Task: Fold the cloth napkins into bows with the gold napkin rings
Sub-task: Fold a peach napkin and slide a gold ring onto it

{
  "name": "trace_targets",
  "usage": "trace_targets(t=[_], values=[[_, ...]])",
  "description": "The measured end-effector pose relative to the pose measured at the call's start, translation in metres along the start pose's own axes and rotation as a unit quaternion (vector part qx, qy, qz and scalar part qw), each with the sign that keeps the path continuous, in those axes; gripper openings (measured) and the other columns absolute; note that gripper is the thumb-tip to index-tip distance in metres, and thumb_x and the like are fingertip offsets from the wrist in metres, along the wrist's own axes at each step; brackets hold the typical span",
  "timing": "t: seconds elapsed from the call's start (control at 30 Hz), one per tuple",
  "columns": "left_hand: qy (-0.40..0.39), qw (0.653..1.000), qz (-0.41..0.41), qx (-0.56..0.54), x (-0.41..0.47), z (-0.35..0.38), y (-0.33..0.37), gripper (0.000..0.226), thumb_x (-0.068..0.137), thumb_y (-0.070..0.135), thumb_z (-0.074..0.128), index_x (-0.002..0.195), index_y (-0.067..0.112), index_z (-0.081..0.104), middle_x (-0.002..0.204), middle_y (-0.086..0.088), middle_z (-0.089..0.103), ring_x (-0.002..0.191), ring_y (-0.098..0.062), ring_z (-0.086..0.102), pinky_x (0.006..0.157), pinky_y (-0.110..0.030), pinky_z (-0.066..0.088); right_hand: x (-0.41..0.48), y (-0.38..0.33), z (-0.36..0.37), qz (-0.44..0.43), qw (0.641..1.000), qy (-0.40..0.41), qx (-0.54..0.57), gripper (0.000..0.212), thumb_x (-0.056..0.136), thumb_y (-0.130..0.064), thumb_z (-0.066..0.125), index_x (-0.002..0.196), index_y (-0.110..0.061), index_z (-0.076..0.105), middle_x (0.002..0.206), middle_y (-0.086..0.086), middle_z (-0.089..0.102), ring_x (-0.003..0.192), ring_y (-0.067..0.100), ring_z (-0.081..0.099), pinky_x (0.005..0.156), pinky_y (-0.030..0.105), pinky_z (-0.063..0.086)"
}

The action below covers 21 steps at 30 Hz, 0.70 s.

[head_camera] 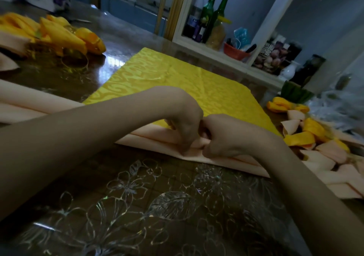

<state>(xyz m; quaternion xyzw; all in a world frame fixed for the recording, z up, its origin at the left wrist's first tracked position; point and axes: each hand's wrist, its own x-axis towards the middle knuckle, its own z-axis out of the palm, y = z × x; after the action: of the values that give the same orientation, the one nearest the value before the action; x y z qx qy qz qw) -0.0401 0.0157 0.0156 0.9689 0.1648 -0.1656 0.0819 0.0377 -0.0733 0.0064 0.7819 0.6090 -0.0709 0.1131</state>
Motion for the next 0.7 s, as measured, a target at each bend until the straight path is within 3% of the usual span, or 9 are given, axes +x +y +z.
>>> trace_targets(t=[0.07, 0.17, 0.23, 0.33, 0.4, 0.47, 0.53, 0.6, 0.7], values=[[0.013, 1.000, 0.003, 0.024, -0.006, 0.001, 0.010, 0.032, 0.081, 0.031, 0.068, 0.068, 0.026, 0.040, 0.076, 0.004, 0.049, 0.076, -0.017, 0.054, 0.056, -0.025, 0.038, -0.010, 0.003, 0.010, -0.018, 0.997, 0.066, 0.020, 0.018, 0.077, -0.018, 0.063, 0.077, -0.020, 0.045, 0.087, 0.000, 0.045, 0.083, 0.020, 0.048, 0.065, 0.032, 0.042], [0.024, 0.998, 0.005, 0.054, -0.011, 0.010, 0.016, 0.034, 0.087, 0.027, 0.060, 0.077, 0.031, 0.028, 0.089, 0.001, 0.049, 0.096, -0.021, 0.057, 0.067, -0.025, 0.039, -0.018, 0.009, 0.033, -0.044, 0.986, 0.155, 0.053, 0.020, 0.078, -0.016, 0.061, 0.088, -0.019, 0.044, 0.096, 0.003, 0.041, 0.093, 0.022, 0.044, 0.078, 0.038, 0.040], [0.054, 0.997, 0.004, 0.047, -0.017, 0.016, 0.027, 0.015, 0.090, 0.032, 0.056, 0.090, 0.030, 0.042, 0.099, -0.004, 0.055, 0.097, -0.022, 0.057, 0.069, -0.027, 0.040, -0.031, 0.010, 0.045, -0.047, 0.973, 0.204, 0.101, 0.019, 0.078, -0.011, 0.060, 0.092, -0.014, 0.047, 0.095, 0.003, 0.043, 0.093, 0.022, 0.045, 0.076, 0.036, 0.037], [0.101, 0.993, 0.002, 0.060, -0.023, 0.032, 0.036, 0.039, 0.088, 0.031, 0.056, 0.121, 0.012, 0.047, 0.117, -0.009, 0.055, 0.109, -0.026, 0.056, 0.078, -0.031, 0.043, -0.042, 0.012, 0.055, -0.085, 0.956, 0.239, 0.150, 0.024, 0.077, -0.008, 0.058, 0.089, -0.021, 0.042, 0.089, -0.002, 0.041, 0.083, 0.017, 0.044, 0.066, 0.026, 0.029], [0.125, 0.991, -0.011, 0.050, -0.026, 0.041, 0.038, 0.042, 0.088, 0.031, 0.055, 0.121, 0.009, 0.042, 0.119, -0.010, 0.053, 0.111, -0.029, 0.054, 0.079, -0.032, 0.042, -0.046, 0.014, 0.057, -0.104, 0.956, 0.250, 0.115, 0.022, 0.079, -0.011, 0.056, 0.085, -0.022, 0.038, 0.086, -0.002, 0.042, 0.077, 0.018, 0.043, 0.063, 0.023, 0.024], [0.148, 0.988, -0.025, 0.045, -0.032, 0.043, 0.035, 0.040, 0.088, 0.032, 0.054, 0.119, 0.009, 0.043, 0.119, -0.011, 0.053, 0.110, -0.030, 0.054, 0.074, -0.030, 0.038, -0.057, 0.012, 0.054, -0.083, 0.959, 0.239, 0.126, 0.017, 0.087, -0.016, 0.055, 0.086, -0.019, 0.038, 0.087, -0.006, 0.041, 0.075, 0.014, 0.039, 0.064, 0.025, 0.024], [0.152, 0.987, -0.031, 0.049, -0.038, 0.044, 0.033, 0.040, 0.088, 0.030, 0.055, 0.121, 0.010, 0.043, 0.120, -0.011, 0.053, 0.111, -0.030, 0.054, 0.075, -0.030, 0.039, -0.071, 0.006, 0.053, -0.055, 0.958, 0.201, 0.196, 0.018, 0.093, -0.028, 0.052, 0.106, -0.022, 0.042, 0.098, -0.006, 0.049, 0.081, 0.010, 0.045, 0.067, 0.029, 0.034], [0.166, 0.985, -0.027, 0.049, -0.040, 0.047, 0.034, 0.040, 0.088, 0.026, 0.054, 0.122, 0.010, 0.042, 0.121, -0.012, 0.052, 0.111, -0.031, 0.053, 0.076, -0.031, 0.040, -0.084, 0.006, 0.056, -0.017, 0.971, 0.156, 0.179, 0.053, 0.094, -0.044, 0.046, 0.140, -0.026, 0.026, 0.128, -0.004, 0.049, 0.109, 0.013, 0.049, 0.088, 0.033, 0.042], [0.178, 0.981, -0.023, 0.069, -0.044, 0.053, 0.038, 0.038, 0.088, 0.023, 0.053, 0.121, 0.009, 0.040, 0.121, -0.012, 0.049, 0.110, -0.032, 0.053, 0.071, -0.031, 0.035, -0.093, 0.002, 0.068, -0.005, 0.993, 0.095, 0.068, 0.075, 0.089, -0.063, 0.023, 0.150, -0.029, -0.006, 0.159, -0.006, 0.001, 0.145, 0.012, 0.003, 0.116, 0.031, 0.003]])
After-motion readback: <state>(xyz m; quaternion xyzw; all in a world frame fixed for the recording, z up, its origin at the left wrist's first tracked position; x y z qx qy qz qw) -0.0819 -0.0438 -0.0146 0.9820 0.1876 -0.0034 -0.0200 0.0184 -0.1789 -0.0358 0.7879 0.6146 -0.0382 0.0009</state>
